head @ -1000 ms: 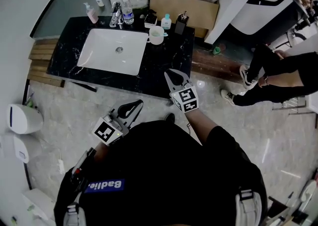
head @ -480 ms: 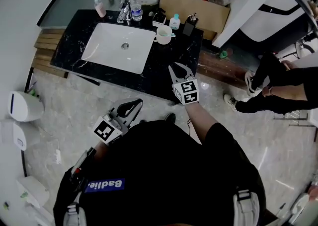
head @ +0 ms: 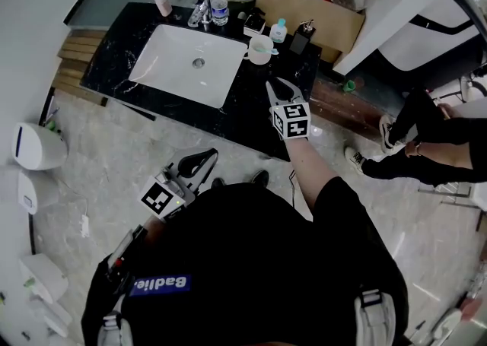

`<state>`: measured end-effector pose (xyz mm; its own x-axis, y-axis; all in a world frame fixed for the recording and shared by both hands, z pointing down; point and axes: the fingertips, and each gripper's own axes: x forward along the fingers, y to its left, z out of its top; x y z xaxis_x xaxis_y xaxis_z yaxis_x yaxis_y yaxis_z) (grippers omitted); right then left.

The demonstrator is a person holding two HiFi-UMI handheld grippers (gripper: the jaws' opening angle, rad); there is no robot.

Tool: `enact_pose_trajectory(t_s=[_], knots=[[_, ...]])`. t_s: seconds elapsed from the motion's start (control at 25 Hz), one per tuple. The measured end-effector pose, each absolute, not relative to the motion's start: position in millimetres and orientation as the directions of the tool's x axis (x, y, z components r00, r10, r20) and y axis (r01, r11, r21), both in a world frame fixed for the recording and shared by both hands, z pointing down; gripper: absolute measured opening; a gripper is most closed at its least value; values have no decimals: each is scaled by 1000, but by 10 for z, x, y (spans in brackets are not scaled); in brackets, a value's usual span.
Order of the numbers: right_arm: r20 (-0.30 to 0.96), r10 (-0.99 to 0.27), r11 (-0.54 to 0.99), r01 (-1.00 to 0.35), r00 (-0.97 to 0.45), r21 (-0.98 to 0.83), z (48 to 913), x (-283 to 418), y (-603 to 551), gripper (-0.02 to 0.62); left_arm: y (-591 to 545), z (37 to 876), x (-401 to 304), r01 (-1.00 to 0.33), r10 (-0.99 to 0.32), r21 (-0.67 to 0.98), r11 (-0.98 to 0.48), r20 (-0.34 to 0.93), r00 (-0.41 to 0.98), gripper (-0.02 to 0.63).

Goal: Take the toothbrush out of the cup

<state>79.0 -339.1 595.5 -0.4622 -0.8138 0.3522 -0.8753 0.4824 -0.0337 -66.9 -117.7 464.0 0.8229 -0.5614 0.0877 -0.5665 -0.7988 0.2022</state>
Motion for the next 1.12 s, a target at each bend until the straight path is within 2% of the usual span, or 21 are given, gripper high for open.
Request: enact_pose_trajectory(t_s=[0.4, 0.68, 1.12], knots=[[367, -821, 437, -895, -437, -89, 6050, 873, -3811, 75, -1180, 4682, -706, -590, -582, 211, -780, 102, 807, 9], [362, -828, 396, -904, -428, -161, 6139, 872, -4057, 106, -1201, 4741, -731, -595, -584, 226, -772, 117, 803, 9], [333, -844, 346, -901, -421, -262, 6185, 810, -4388, 109, -1235, 4814, -799, -618, -601, 240, -748, 148, 785, 8]])
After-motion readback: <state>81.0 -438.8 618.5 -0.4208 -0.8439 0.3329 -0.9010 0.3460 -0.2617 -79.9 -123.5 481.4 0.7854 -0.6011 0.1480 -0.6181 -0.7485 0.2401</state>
